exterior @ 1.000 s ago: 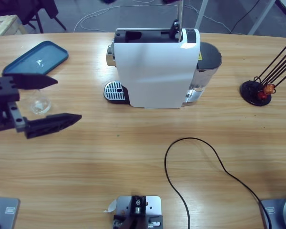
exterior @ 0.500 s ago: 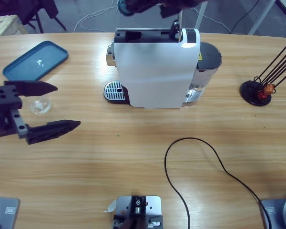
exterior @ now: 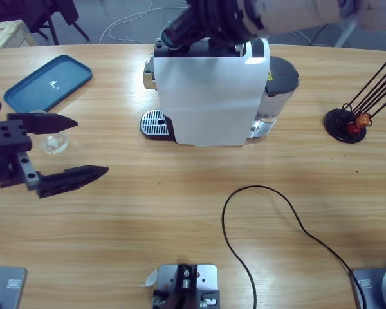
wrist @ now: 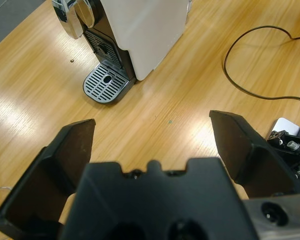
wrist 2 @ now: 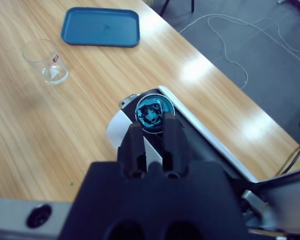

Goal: Pour coffee

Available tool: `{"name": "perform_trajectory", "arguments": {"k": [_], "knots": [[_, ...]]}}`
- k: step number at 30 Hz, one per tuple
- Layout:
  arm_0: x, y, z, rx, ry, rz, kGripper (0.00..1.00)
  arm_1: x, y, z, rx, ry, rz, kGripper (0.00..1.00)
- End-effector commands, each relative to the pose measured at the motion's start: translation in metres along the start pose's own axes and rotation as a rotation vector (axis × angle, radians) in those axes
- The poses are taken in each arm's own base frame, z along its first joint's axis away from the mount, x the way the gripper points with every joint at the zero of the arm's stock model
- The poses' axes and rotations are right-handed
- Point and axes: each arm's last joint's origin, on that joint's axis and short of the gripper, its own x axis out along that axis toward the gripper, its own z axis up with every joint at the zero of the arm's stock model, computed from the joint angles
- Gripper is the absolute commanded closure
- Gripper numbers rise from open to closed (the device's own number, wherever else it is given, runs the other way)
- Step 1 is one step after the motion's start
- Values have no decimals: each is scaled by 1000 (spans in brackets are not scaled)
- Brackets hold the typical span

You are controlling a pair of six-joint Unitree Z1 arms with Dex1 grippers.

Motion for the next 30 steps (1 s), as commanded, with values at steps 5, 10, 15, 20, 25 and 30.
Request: {"name": "perform_trajectory", "arguments": {"k": [5,10,15,20,25,30], "knots": [[5,-1,-14,-6,39,9,0,35,0,-21,13,75,-39,1000],[5,-1,-14,-6,38,9,0,44,0,-22,35,82,-56,883],[5,-1,-14,-5,40,9,0,39,-2,-19,36,72,-88,317],[10,-2,-12,-7,37,8,0,-3,3,6,25,-22,-185,5],[11,-2,-10,-8,28,8,0,-35,25,26,-11,-101,-132,23],[9,-2,-9,-9,21,8,0,-71,50,31,41,-119,18,497]]}}
